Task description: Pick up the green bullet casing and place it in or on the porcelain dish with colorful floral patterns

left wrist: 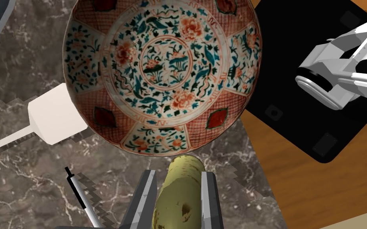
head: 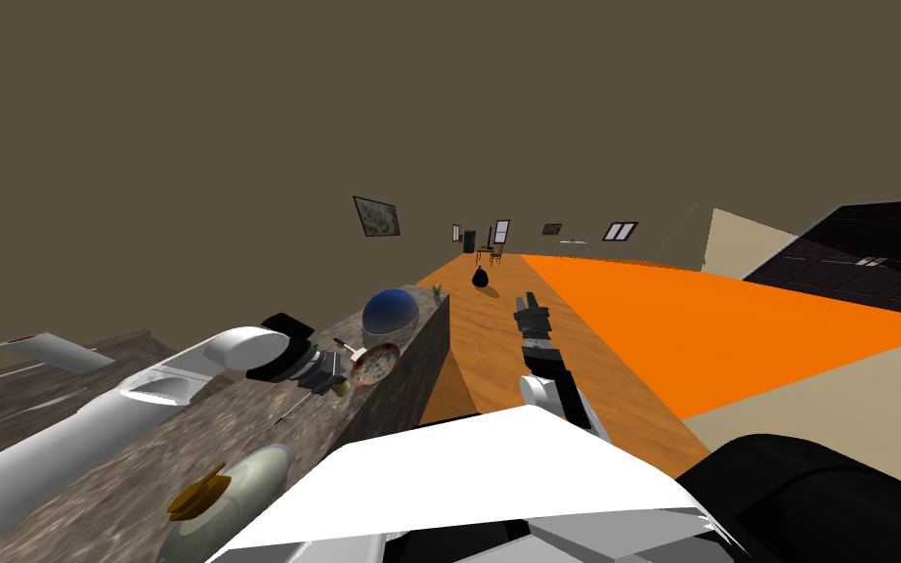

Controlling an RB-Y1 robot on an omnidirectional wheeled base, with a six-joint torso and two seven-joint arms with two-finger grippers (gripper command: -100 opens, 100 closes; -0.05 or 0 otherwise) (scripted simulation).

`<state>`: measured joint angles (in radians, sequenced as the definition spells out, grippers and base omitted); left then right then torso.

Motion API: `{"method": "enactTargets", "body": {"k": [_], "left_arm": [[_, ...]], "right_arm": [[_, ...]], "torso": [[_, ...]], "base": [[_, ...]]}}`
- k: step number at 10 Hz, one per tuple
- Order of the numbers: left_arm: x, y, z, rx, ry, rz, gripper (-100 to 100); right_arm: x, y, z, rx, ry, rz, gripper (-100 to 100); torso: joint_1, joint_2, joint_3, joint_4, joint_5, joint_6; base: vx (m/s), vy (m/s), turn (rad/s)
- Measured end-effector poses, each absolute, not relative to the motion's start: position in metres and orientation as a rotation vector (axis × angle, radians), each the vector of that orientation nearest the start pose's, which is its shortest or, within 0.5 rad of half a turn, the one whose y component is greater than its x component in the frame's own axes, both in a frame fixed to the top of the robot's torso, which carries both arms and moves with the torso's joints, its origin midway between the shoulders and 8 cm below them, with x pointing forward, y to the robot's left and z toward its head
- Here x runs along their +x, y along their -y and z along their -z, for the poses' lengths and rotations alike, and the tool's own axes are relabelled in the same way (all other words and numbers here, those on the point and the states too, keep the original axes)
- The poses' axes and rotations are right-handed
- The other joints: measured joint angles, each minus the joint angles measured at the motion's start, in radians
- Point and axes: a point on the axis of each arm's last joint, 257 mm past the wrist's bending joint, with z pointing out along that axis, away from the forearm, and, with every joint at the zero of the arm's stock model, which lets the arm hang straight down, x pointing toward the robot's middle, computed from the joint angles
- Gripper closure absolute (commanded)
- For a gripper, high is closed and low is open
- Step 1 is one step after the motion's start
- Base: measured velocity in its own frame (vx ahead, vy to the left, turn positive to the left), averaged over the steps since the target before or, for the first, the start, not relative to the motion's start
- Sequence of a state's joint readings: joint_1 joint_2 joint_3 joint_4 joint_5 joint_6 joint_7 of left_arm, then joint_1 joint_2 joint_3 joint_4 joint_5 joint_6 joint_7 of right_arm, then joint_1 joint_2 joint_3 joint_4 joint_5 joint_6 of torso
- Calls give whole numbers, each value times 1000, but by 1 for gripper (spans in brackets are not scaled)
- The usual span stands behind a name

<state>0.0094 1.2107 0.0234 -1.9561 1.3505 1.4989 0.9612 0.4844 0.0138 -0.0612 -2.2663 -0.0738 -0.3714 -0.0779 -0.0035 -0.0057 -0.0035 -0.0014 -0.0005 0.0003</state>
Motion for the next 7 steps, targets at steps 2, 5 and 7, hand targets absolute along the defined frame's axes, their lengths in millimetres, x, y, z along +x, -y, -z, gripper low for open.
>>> {"method": "enactTargets", "body": {"k": [2, 5, 7], "left_arm": [[318, -370, 223, -2842, -1484, 360, 100], [316, -366, 200, -2844, -1485, 345, 100], [311, -362, 186, -2846, -1483, 332, 100]], "right_arm": [[362, 313, 1, 842, -608, -1335, 0], [362, 313, 1, 842, -608, -1335, 0], [362, 313, 1, 842, -608, -1335, 0]], "torso": [[-1, 0, 0, 0, 0, 0], [-1, 0, 0, 0, 0, 1], [-2, -1, -1, 0, 0, 1]], "base": [[74, -40, 1], [62, -34, -3], [81, -45, -4]]}}
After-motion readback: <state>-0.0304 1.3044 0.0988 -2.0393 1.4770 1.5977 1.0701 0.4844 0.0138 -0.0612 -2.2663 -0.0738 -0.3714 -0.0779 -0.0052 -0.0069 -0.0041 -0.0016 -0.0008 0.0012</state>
